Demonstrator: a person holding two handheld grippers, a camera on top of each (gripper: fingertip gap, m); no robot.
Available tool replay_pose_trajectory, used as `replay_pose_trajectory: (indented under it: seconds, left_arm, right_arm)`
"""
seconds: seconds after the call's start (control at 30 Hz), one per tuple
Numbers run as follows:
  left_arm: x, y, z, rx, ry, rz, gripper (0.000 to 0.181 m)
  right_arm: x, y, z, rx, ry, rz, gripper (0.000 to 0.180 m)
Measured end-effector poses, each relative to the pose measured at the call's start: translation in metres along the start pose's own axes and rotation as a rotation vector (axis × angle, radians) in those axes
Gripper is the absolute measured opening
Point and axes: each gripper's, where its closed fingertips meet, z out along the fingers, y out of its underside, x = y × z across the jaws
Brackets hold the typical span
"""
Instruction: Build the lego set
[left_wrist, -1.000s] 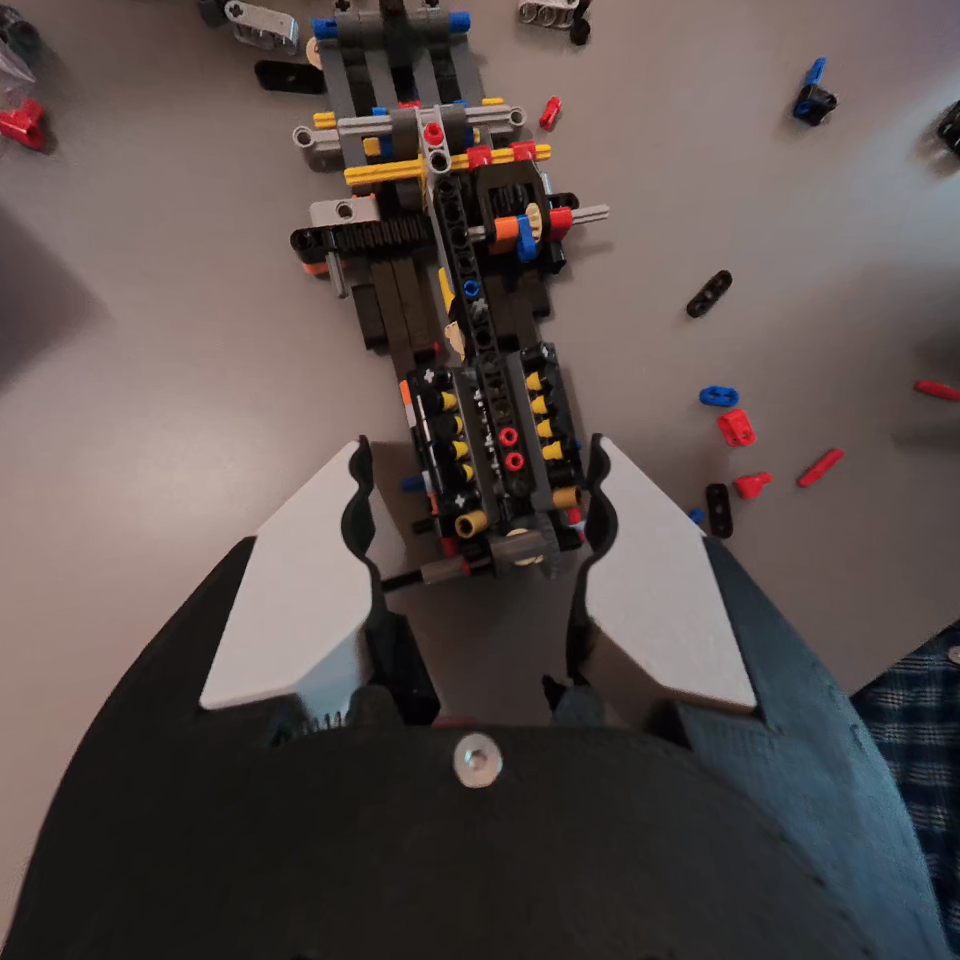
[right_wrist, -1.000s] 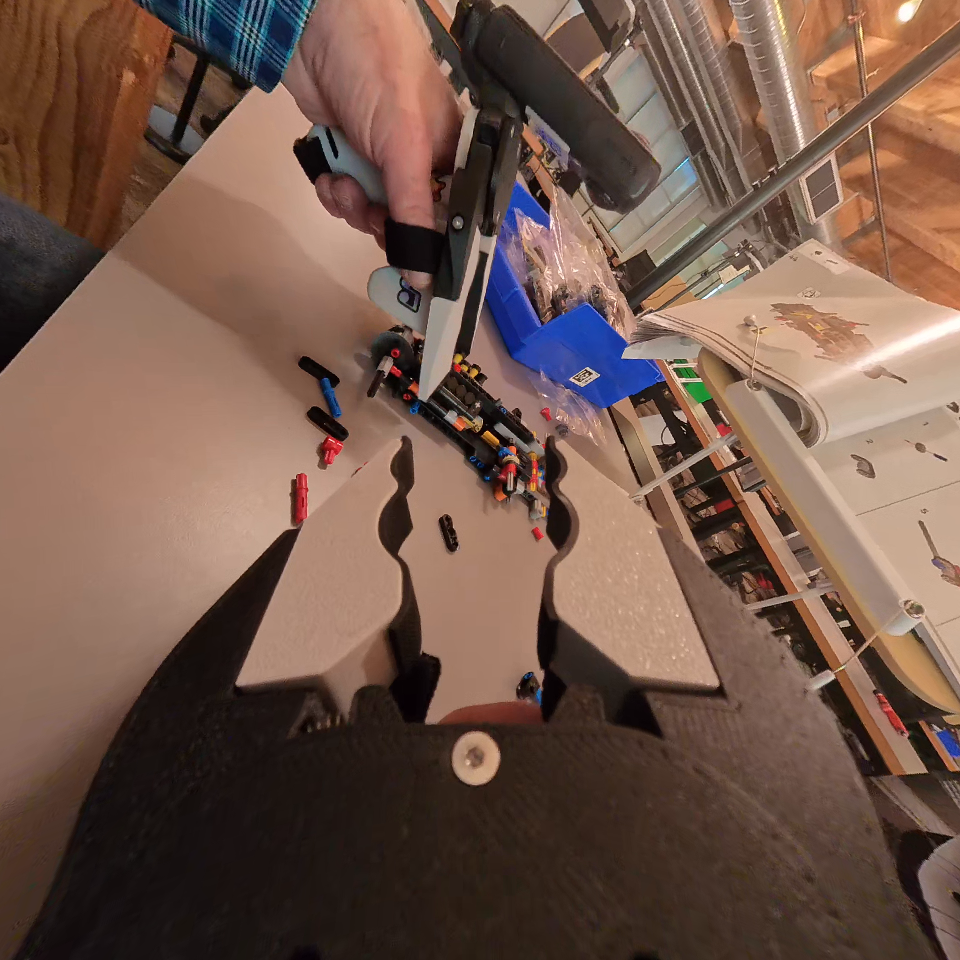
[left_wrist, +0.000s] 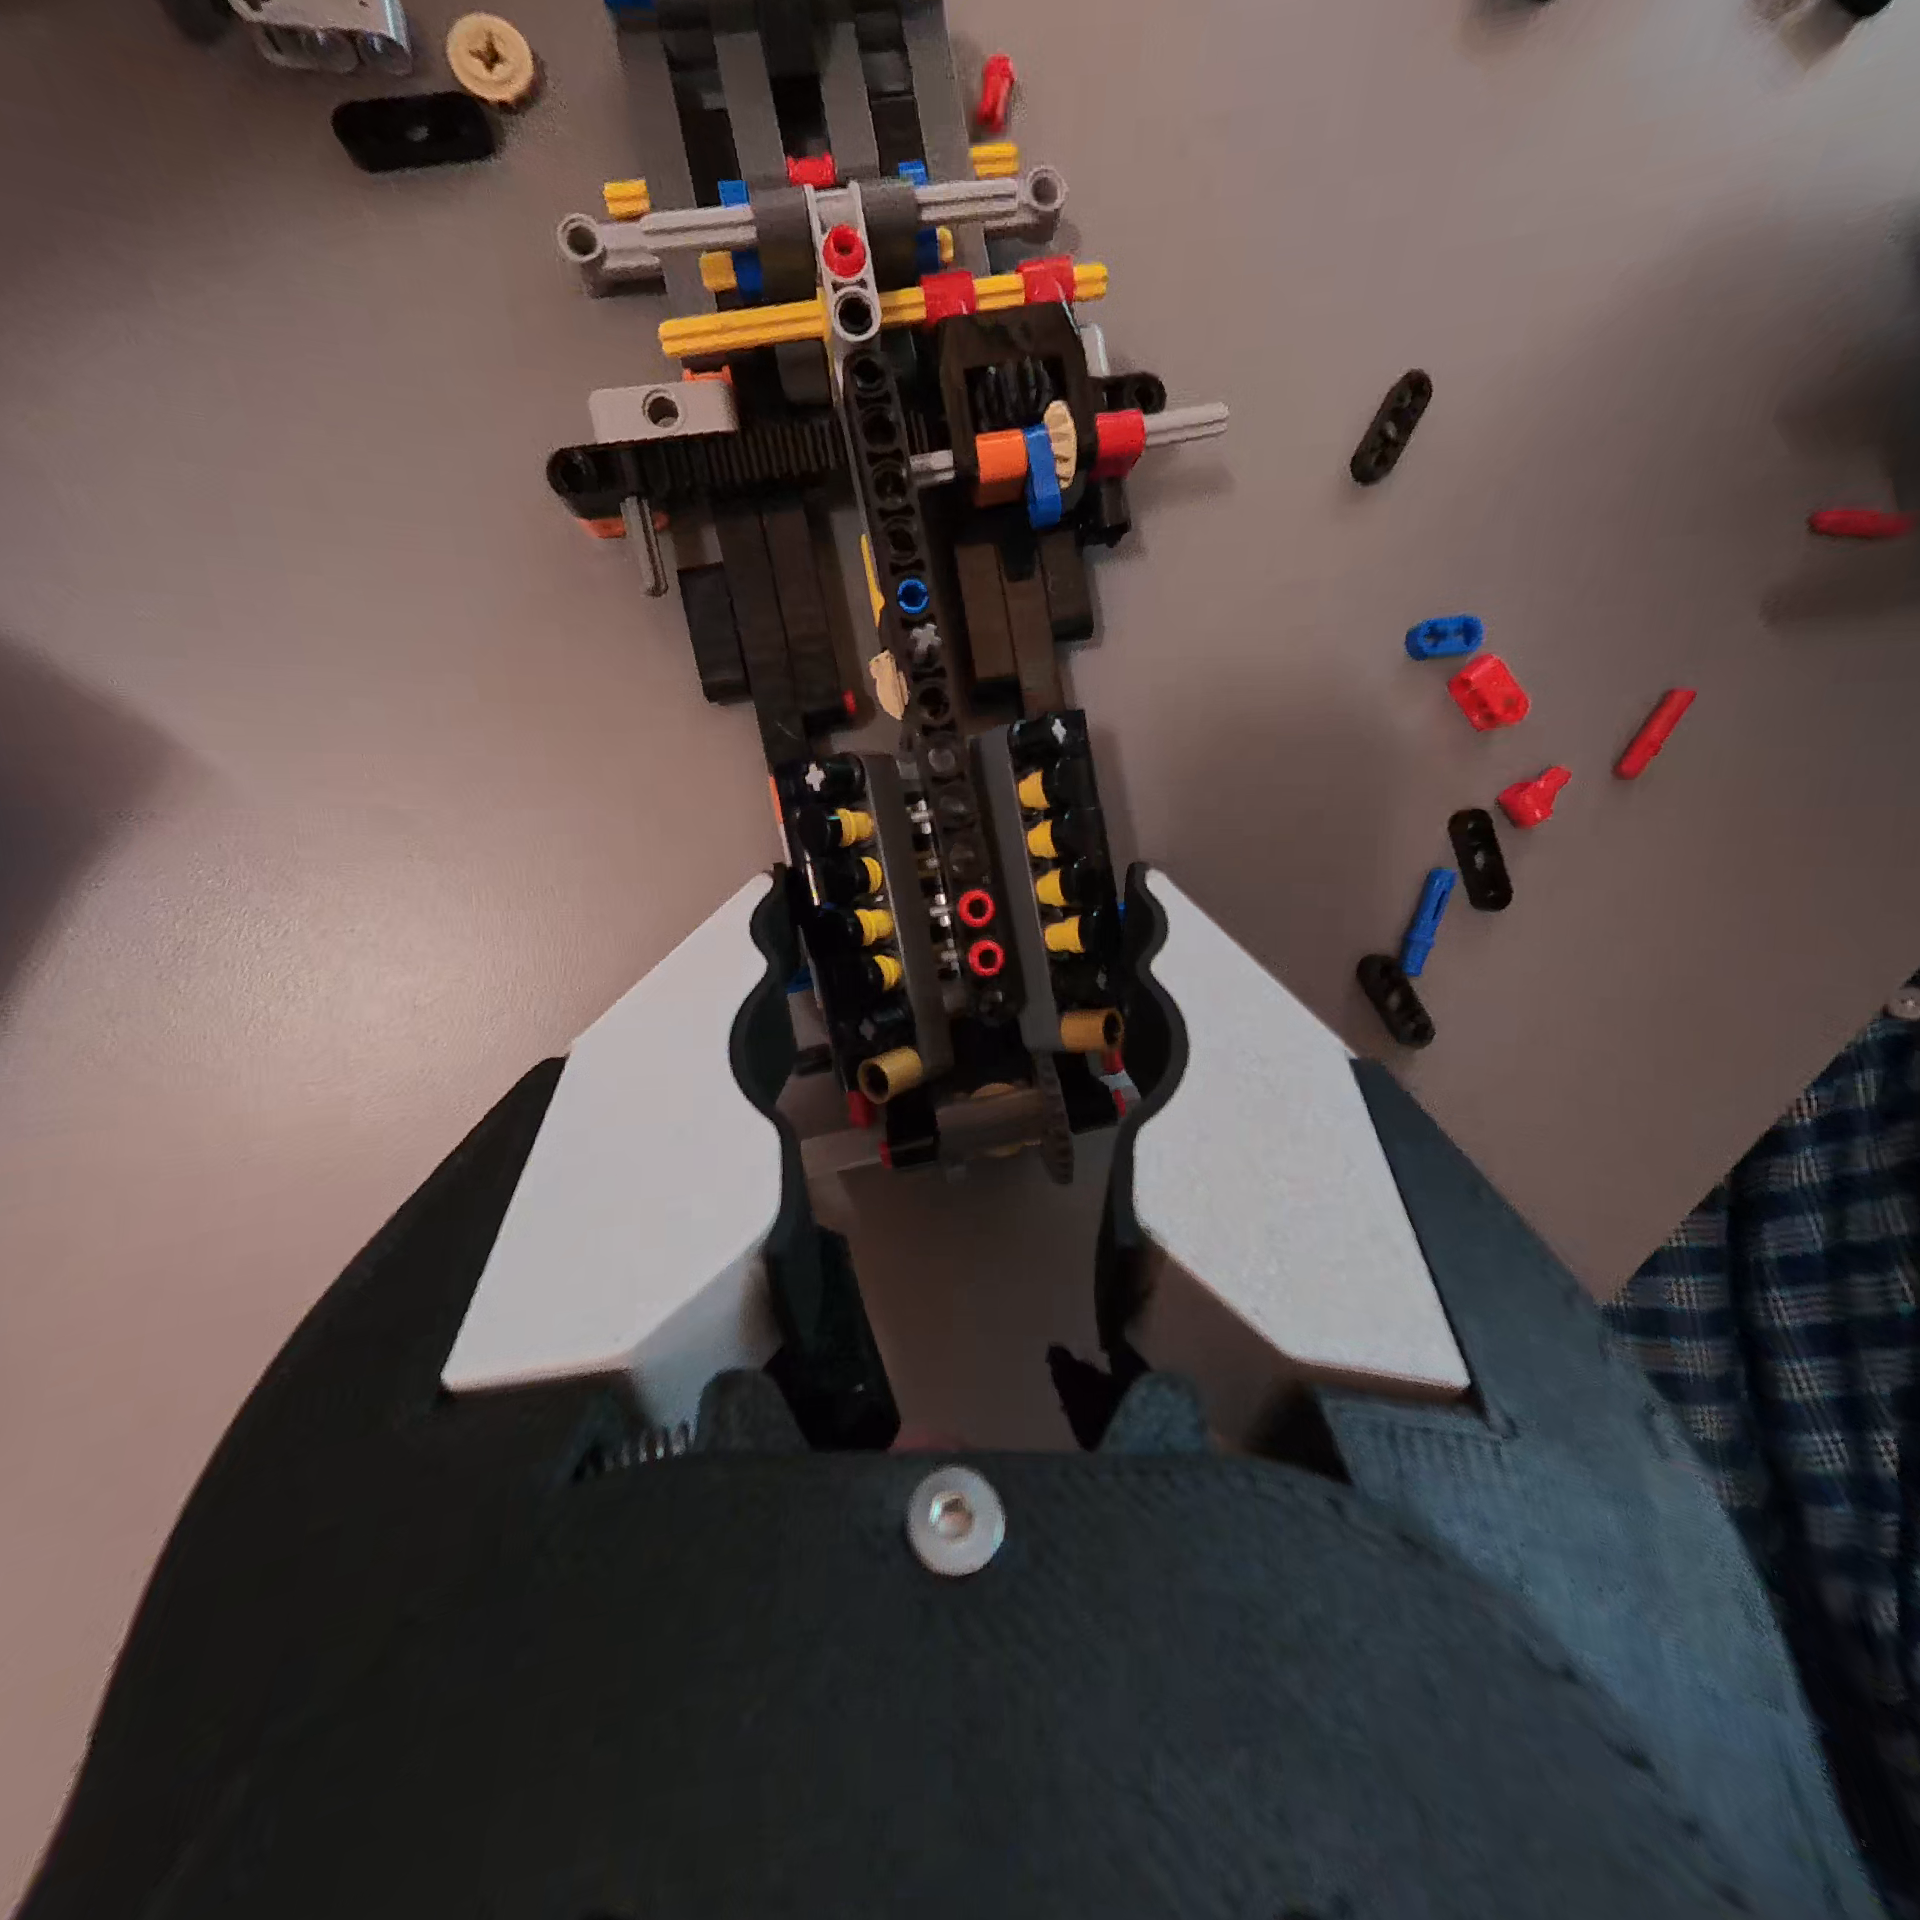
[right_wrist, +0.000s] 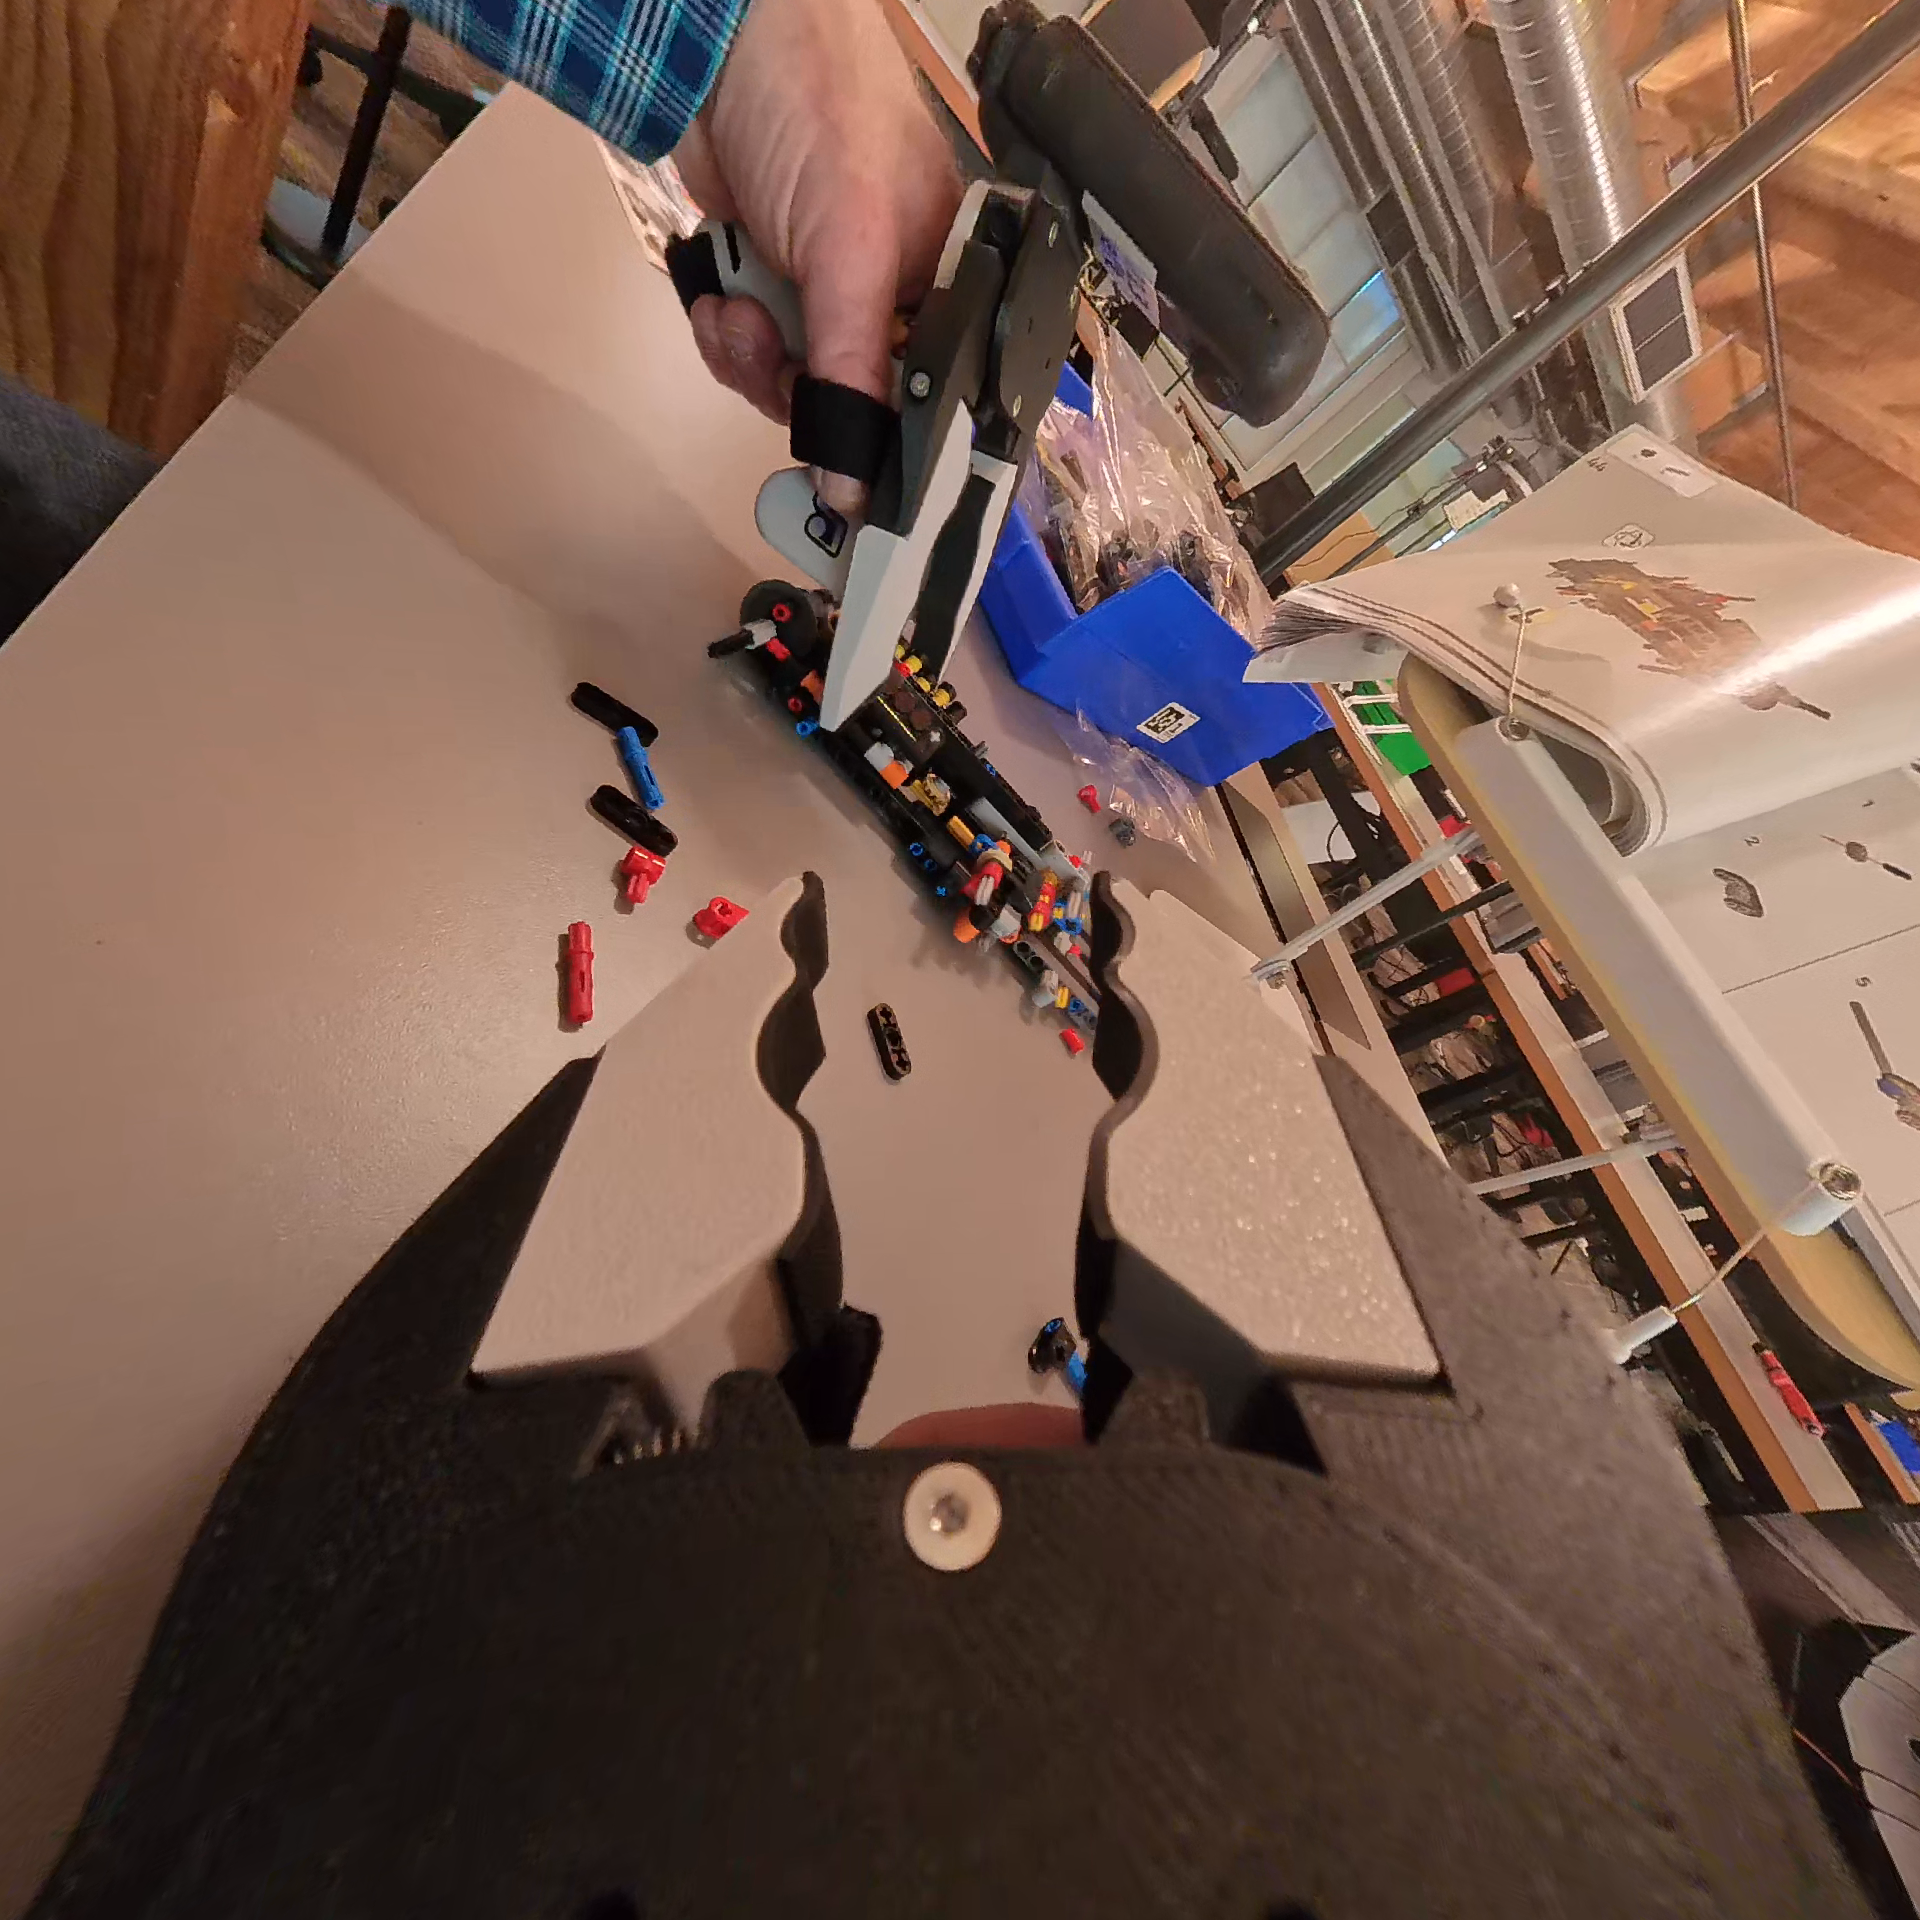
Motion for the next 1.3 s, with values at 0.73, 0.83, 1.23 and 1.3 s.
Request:
replay_pose_trajectory:
  seconds: [0.73,0.83,1.23,1.3]
  left_arm:
    - [0.0,0.004,0.003,-0.126,0.012,0.176,0.061]
    - [0.001,0.009,0.001,-0.166,0.038,0.23,0.061]
    - [-0.005,0.011,-0.003,-0.172,0.0,0.2,0.059]
    - [-0.007,0.011,-0.005,-0.151,0.013,0.191,0.059]
  right_arm:
    - [0.001,0.006,0.002,-0.015,-0.006,0.022,0.048]
    - [0.001,0.007,0.002,-0.016,-0.007,0.022,0.048]
    - [0.001,0.006,0.001,-0.018,-0.002,0.016,0.048]
    - [0.002,0.007,0.001,-0.021,0.0,0.014,0.048]
